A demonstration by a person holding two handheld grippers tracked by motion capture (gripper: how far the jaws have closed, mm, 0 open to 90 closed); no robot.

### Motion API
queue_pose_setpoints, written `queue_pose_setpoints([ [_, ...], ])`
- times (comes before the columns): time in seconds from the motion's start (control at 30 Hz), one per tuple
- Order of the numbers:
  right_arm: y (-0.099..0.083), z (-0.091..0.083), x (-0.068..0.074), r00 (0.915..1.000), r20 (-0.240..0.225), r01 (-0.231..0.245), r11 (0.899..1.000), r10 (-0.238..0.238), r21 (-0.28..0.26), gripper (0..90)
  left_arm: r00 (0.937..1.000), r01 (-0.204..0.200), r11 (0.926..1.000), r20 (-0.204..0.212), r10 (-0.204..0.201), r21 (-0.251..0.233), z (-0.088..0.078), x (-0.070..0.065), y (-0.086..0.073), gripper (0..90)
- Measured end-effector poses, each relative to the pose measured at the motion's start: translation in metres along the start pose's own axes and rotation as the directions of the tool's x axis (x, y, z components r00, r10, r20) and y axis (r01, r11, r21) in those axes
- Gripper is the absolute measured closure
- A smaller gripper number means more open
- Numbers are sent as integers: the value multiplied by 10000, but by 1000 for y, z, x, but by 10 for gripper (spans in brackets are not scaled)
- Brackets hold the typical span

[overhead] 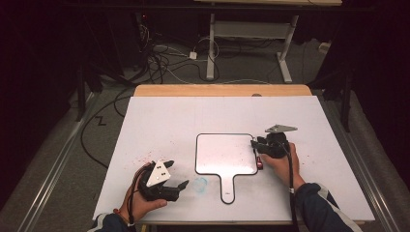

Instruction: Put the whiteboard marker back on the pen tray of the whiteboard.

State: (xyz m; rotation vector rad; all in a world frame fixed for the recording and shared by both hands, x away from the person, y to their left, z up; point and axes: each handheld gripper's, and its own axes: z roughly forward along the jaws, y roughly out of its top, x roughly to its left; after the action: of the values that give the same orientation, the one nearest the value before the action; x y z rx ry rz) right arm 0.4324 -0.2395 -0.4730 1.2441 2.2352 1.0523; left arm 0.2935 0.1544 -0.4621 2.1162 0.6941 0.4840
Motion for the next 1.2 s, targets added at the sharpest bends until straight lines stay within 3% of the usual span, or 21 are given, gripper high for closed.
queue_pose_setpoints([
  [0.1,0,-3,-1,10000,-27,32,10000,-32,-67,620,10000,2,10000,-8,-2,13,0,0,0,184],
  [0.2,2,-10,-1,10000,-42,77,9988,-79,-493,558,10000,-34,10000,-17,34,18,0,0,0,184],
  [0.33,5,-28,3,9968,-53,783,9893,-795,-1228,516,10000,-88,10000,-40,88,-6,-1,0,0,184],
  [0.43,5,-45,7,9871,101,1588,9692,-1598,-1882,474,9998,-160,9999,-90,160,-24,-2,-1,0,184],
  [0.57,-2,-71,14,9618,351,2718,9307,-2716,-2448,412,9996,-175,9998,-225,174,-38,-3,0,0,184],
  [0.63,-8,-82,16,9526,522,3029,9172,-2999,-2587,377,9993,-200,9998,-316,200,-1,-4,0,-1,184],
  [0.73,-19,-99,14,9474,778,3195,9041,-3104,-2837,332,9986,-242,9997,-461,243,28,-5,1,-1,184],
  [0.87,-35,-116,10,9499,917,3123,8973,-2987,-3121,255,9970,-249,9997,-725,254,77,-5,2,-1,184],
  [0.97,-47,-124,7,9532,1108,3022,9023,-2815,-3076,251,9952,-374,9990,-899,393,227,-3,3,-2,174],
  [1.2,-69,-133,3,9591,995,2828,9110,-2650,-3000,232,9923,-397,9990,-1163,418,202,-2,5,-1,173],
])
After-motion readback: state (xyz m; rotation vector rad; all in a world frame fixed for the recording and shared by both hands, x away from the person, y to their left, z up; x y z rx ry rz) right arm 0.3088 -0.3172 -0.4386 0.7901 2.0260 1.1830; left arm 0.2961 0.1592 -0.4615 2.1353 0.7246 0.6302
